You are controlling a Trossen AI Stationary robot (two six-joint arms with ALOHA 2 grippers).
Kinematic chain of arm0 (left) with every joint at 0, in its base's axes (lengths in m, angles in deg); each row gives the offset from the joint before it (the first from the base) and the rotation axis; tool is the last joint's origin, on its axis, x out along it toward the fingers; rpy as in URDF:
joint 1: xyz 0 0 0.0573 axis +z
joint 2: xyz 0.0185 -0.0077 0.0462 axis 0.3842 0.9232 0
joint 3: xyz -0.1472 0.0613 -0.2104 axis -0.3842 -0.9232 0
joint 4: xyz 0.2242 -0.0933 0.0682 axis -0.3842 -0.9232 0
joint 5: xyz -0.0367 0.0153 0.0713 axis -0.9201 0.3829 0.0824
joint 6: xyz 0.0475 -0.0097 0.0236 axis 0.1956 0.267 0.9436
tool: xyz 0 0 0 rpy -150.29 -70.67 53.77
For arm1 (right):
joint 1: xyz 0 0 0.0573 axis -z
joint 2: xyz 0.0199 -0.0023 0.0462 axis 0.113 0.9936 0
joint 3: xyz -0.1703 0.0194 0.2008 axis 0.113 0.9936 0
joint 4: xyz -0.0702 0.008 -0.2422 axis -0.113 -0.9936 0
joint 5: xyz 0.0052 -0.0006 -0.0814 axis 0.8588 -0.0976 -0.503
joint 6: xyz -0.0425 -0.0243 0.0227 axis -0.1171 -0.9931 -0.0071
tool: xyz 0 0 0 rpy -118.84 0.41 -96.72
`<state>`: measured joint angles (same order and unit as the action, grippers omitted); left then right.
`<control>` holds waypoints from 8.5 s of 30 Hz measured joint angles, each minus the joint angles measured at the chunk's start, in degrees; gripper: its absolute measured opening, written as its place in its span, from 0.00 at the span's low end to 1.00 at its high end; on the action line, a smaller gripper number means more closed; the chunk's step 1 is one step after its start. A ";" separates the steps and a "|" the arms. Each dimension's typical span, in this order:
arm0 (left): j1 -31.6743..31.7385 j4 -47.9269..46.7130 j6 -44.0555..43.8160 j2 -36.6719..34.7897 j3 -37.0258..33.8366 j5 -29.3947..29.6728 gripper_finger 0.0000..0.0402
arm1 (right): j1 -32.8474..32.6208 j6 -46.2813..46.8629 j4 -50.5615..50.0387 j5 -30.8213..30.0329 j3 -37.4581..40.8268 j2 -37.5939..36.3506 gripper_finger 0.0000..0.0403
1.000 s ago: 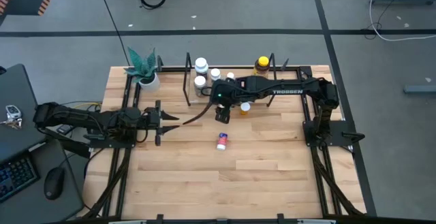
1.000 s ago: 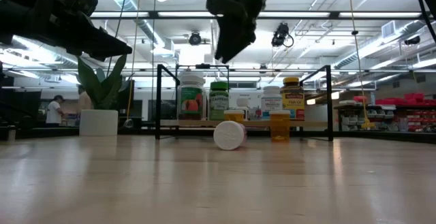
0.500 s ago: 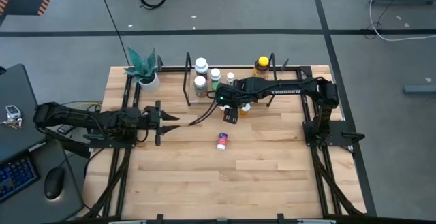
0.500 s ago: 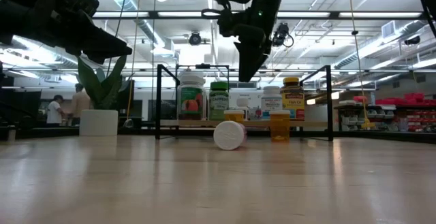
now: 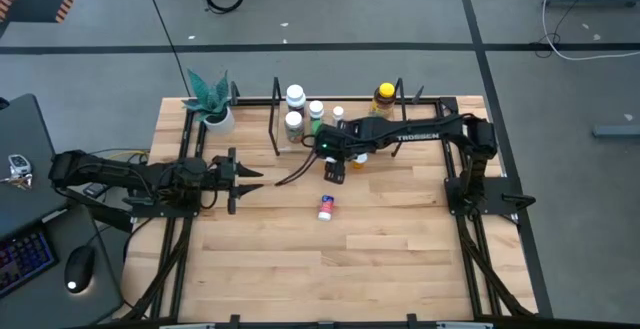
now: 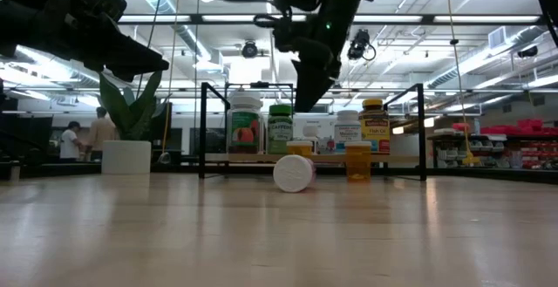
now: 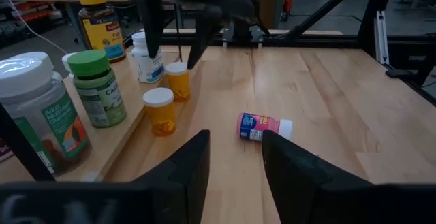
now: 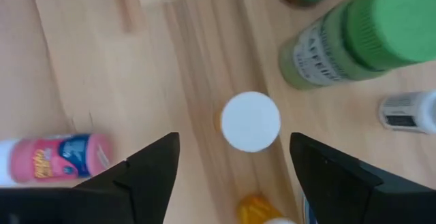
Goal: Pick and place medicine bottles onto shelf by color
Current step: Put the left orange pill bottle on the shelf, then put the orange pill bottle on the shelf
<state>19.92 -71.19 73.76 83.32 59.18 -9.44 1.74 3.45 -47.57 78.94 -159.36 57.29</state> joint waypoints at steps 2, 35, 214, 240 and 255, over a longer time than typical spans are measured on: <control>0.00 0.00 0.00 0.00 0.00 0.02 0.36 | 0.00 -1.89 1.93 0.00 1.77 0.04 0.72; -0.02 0.00 0.11 0.00 -0.02 0.00 0.37 | 4.32 -8.01 24.84 1.60 16.24 0.10 0.72; -0.04 -0.44 -4.42 -0.02 -0.02 -0.02 0.38 | 4.76 13.51 9.19 -1.79 26.43 -13.67 0.85; -0.07 -0.42 -4.46 -0.02 -0.02 -0.02 0.36 | 5.18 13.61 14.25 -3.07 29.90 -13.14 0.69; -0.07 -0.42 -4.44 -0.02 -0.02 0.00 0.38 | 5.16 12.75 13.76 -0.22 29.73 -13.17 0.58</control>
<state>19.85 -71.61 69.32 83.30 59.16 -9.44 6.90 16.20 -33.81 78.72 -129.62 44.12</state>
